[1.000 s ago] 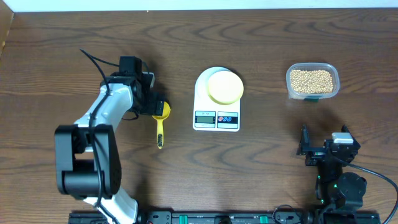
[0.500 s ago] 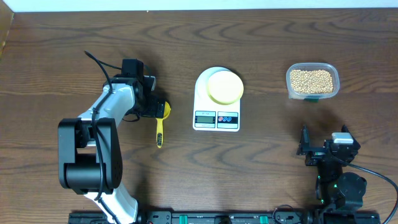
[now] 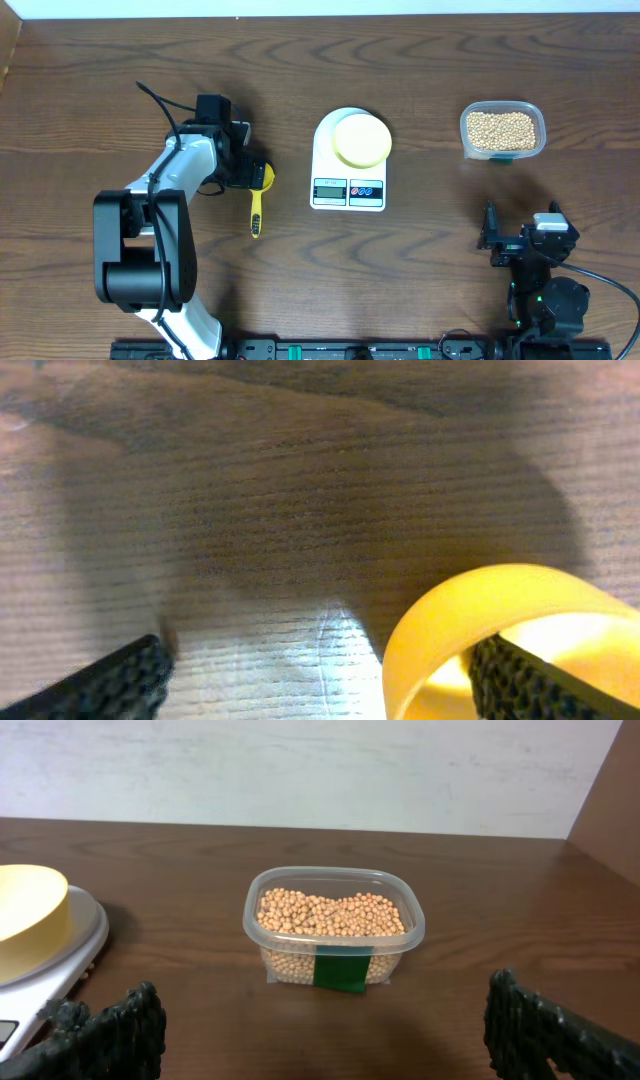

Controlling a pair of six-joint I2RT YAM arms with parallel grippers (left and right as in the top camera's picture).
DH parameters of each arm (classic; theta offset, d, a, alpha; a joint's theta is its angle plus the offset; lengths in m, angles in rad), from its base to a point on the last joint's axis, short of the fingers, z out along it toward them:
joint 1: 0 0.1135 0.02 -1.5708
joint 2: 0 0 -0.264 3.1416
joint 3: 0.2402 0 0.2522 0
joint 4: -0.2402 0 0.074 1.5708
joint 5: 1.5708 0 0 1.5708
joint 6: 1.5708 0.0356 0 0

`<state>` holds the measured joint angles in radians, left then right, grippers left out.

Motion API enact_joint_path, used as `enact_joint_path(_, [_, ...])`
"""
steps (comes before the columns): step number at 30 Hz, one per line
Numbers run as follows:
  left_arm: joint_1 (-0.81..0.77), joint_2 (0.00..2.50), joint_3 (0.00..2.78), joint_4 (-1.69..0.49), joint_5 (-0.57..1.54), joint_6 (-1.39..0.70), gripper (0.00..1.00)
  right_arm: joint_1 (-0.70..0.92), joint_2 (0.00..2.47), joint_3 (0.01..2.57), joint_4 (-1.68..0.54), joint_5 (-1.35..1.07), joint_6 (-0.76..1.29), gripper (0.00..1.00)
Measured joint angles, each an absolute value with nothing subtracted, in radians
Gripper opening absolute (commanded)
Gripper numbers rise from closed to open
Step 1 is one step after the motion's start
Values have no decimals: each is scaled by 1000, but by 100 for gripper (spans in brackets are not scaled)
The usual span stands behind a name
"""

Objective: Scoop item into bowl and weigh 50g on scale
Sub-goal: 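Lower the left gripper and close it on the yellow scoop rim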

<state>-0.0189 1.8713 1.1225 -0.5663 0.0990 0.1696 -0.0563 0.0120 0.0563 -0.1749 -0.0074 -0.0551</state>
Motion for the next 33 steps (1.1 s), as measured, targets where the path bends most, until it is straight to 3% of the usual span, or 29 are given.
enact_joint_path(14, [-19, 1871, 1122, -559, 99, 183, 55, -56, 12, 56, -175, -7, -55, 99])
enact_joint_path(21, [-19, 1871, 1122, -552, 99, 186, 29, -56, 12, 56, -175, -7, -55, 99])
enact_joint_path(24, [-19, 1871, 1122, -551, 99, 184, 9, -56, 12, 56, -175, -7, -55, 99])
enact_joint_path(33, [-19, 1871, 1122, -542, 99, 184, 8, -56, 12, 56, -175, -7, -55, 99])
